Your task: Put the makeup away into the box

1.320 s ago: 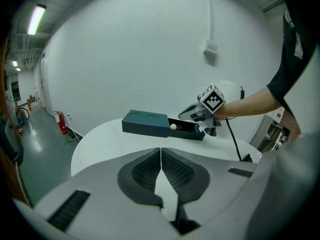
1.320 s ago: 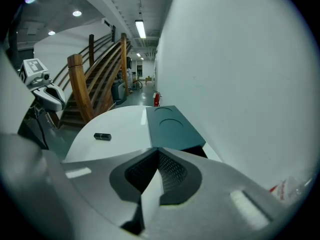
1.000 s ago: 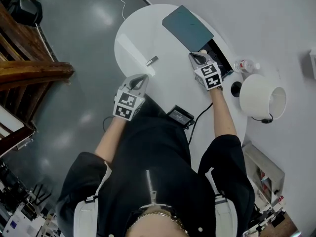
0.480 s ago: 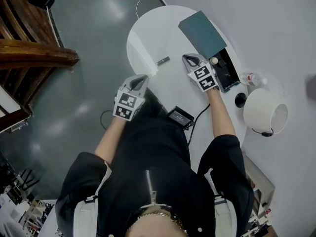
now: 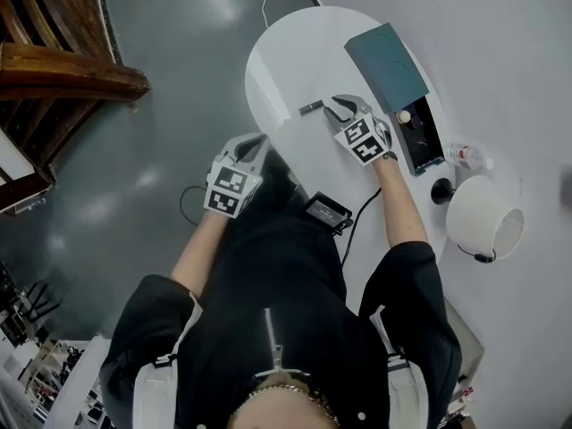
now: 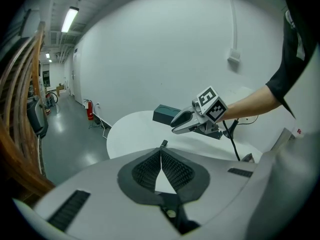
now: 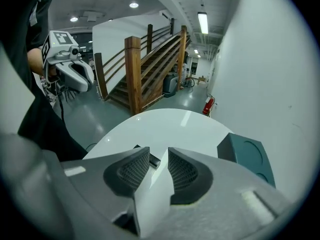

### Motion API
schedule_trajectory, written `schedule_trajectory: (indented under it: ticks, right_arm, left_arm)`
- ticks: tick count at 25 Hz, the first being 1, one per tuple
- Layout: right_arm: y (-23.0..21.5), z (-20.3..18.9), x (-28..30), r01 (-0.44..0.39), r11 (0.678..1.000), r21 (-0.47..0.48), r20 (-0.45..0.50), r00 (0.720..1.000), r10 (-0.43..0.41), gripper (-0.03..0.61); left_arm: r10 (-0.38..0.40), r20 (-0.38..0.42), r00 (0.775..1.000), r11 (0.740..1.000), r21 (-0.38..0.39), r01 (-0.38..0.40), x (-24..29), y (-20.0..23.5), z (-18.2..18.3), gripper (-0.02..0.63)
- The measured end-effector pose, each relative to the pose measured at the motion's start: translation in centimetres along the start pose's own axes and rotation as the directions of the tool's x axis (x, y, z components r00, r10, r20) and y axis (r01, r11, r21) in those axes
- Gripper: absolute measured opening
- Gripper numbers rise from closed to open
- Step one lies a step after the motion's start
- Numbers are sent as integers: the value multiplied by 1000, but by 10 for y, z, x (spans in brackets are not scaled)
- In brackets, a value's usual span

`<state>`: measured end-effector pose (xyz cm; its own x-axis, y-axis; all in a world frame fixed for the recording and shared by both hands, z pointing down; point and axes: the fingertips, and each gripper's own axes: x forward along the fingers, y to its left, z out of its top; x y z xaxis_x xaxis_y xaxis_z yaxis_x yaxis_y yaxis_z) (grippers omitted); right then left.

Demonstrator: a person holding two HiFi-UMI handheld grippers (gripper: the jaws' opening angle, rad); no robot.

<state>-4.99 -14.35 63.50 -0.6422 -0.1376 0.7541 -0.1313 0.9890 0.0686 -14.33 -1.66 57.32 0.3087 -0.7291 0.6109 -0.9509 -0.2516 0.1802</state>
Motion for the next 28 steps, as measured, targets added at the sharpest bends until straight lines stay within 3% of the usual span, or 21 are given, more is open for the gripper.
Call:
schedule_trajectory:
  ticks: [4, 7, 12, 19, 28]
  right_arm:
    - [17, -8, 19, -75, 990, -117, -83, 994, 66, 142]
    - [28, -15, 33, -132, 965, -229, -159, 983, 97, 164]
    - [35, -22, 51, -203, 925, -320, -229, 964, 132, 166]
    - [41, -31, 66, -291, 873, -392, -322, 932, 166, 167]
    - [43, -41, 77, -304, 868, -392, -377, 914, 150, 152]
  left_arm:
    - [16, -11, 1000, 1000, -23, -16, -2, 5, -10, 14]
    - [31, -20, 999, 999, -38, -31, -7, 11, -12, 14]
    - [50, -19, 999, 997, -55, -51, -10, 18, -19, 14]
    - [73, -28, 997, 994, -76, -75, -15, 28, -22, 14]
    - [77, -35, 996, 993, -84, -80, -19, 32, -24, 14]
